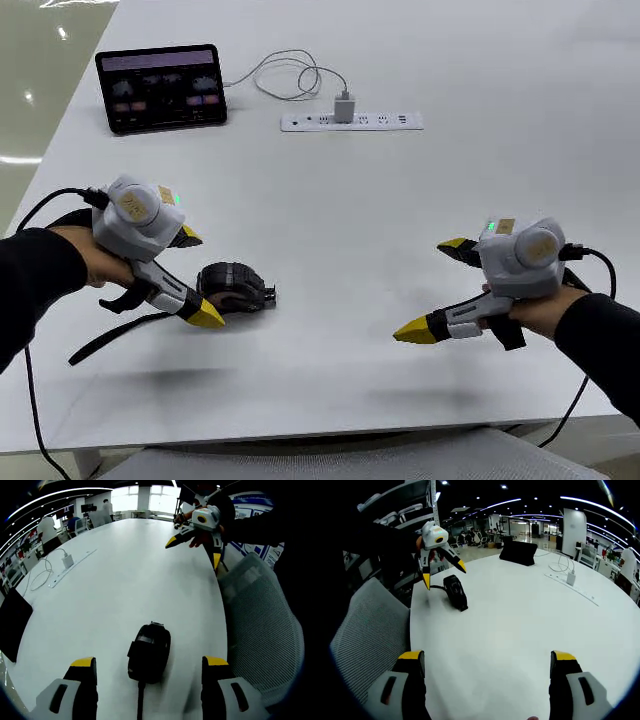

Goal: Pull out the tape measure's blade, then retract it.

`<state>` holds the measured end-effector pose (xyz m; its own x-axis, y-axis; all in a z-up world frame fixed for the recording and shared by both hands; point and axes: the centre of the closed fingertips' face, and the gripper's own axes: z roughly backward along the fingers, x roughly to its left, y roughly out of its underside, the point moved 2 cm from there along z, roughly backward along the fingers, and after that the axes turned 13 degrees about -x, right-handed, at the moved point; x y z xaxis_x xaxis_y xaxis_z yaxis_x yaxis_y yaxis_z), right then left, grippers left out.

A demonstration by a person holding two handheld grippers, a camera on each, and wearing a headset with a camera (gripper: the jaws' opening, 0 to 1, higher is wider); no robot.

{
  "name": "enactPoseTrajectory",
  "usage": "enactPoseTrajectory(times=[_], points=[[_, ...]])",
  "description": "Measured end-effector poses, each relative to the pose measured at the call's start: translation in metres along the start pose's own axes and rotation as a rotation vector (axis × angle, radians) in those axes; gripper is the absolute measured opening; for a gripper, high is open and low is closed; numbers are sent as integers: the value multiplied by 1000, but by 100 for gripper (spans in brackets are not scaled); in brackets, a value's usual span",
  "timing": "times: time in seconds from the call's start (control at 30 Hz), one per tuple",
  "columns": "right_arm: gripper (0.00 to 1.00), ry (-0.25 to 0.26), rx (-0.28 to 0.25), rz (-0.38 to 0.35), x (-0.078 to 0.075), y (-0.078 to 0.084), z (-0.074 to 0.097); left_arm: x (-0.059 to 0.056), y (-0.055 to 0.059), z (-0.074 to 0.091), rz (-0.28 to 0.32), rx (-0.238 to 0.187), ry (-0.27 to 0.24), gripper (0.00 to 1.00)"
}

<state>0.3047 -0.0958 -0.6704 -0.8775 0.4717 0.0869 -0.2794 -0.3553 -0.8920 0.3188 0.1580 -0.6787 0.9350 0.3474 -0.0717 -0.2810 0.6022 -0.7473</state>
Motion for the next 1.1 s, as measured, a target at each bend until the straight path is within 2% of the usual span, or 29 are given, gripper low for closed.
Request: enactPoseTrajectory(times=[0.23,0.33,0.4,0.63,0.7,0.73,0.77,1.0,1.1], points=[[100,-69,28,62,5,-8,-26,-4,-4,-9,-40,41,62,69],[100,-107,26,79,11,-15,-38,-7,-4,-13,-77,69,89,58],[100,-124,23,92,14,-19,-44,-8,-3,-16,-90,78,95,52],[100,-184,28,132,22,-27,-68,-5,-4,-23,-127,102,108,44],[100,-201,25,146,23,-30,-75,-5,-2,-24,-162,123,123,36],[100,-207,24,150,24,-31,-78,2,-3,-24,-221,126,97,32],[99,-216,24,158,26,-32,-81,-3,0,-23,-186,138,113,31],[96,-249,23,178,30,-36,-98,-3,2,-26,-239,153,126,30],[95,-259,27,180,32,-36,-103,-2,2,-26,-231,151,126,30]])
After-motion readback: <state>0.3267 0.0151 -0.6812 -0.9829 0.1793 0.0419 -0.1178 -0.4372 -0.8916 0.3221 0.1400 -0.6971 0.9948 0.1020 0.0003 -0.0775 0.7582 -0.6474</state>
